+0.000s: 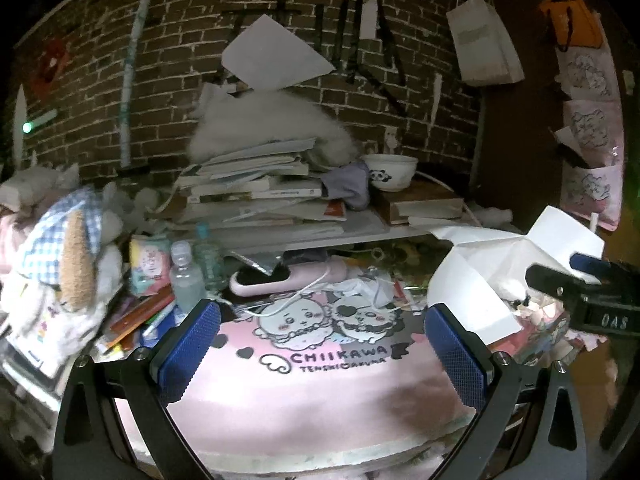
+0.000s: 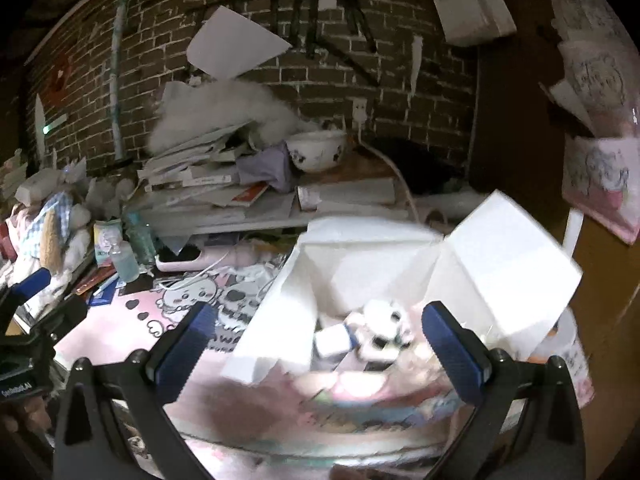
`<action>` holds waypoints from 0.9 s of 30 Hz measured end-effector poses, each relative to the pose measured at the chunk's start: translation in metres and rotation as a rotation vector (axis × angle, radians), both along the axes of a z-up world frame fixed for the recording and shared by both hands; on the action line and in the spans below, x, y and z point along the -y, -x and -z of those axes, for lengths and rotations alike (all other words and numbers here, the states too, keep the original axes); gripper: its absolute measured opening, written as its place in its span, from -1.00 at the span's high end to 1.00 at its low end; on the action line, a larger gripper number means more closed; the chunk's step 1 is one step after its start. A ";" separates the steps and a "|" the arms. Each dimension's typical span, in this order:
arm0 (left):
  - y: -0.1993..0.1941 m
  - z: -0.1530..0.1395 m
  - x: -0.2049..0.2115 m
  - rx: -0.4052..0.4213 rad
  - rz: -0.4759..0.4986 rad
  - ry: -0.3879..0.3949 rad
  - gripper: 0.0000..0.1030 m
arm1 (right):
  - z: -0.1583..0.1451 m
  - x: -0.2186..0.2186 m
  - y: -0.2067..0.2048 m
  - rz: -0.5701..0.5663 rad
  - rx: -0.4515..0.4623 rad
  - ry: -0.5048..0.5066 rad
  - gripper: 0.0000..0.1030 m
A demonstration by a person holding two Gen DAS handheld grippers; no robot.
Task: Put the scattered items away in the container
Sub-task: 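Withdraw the open right tool from the box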
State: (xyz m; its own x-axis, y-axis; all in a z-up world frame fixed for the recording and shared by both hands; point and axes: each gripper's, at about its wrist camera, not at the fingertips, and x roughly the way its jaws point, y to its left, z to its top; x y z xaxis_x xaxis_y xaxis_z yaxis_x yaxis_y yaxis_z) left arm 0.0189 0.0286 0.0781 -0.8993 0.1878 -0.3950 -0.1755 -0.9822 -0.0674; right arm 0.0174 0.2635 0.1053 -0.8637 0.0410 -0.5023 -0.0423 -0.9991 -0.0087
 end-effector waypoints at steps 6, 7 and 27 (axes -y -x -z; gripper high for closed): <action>-0.010 -0.003 0.001 -0.011 -0.062 0.047 -0.99 | 0.017 0.010 -0.005 0.029 0.056 0.046 -1.00; -0.010 -0.003 0.002 -0.005 -0.071 0.047 -0.99 | 0.019 0.011 -0.006 0.015 0.065 0.071 -1.00; 0.008 0.013 0.002 0.213 -0.041 0.015 -0.99 | 0.034 0.027 -0.003 -0.033 0.218 0.078 -1.00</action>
State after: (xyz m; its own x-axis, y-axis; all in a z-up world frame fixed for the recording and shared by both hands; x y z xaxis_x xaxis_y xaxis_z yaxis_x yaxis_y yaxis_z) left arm 0.0111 0.0270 0.0656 -0.8018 0.1459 -0.5794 -0.1190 -0.9893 -0.0845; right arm 0.0200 0.2360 0.0712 -0.7345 -0.0318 -0.6779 -0.0152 -0.9979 0.0633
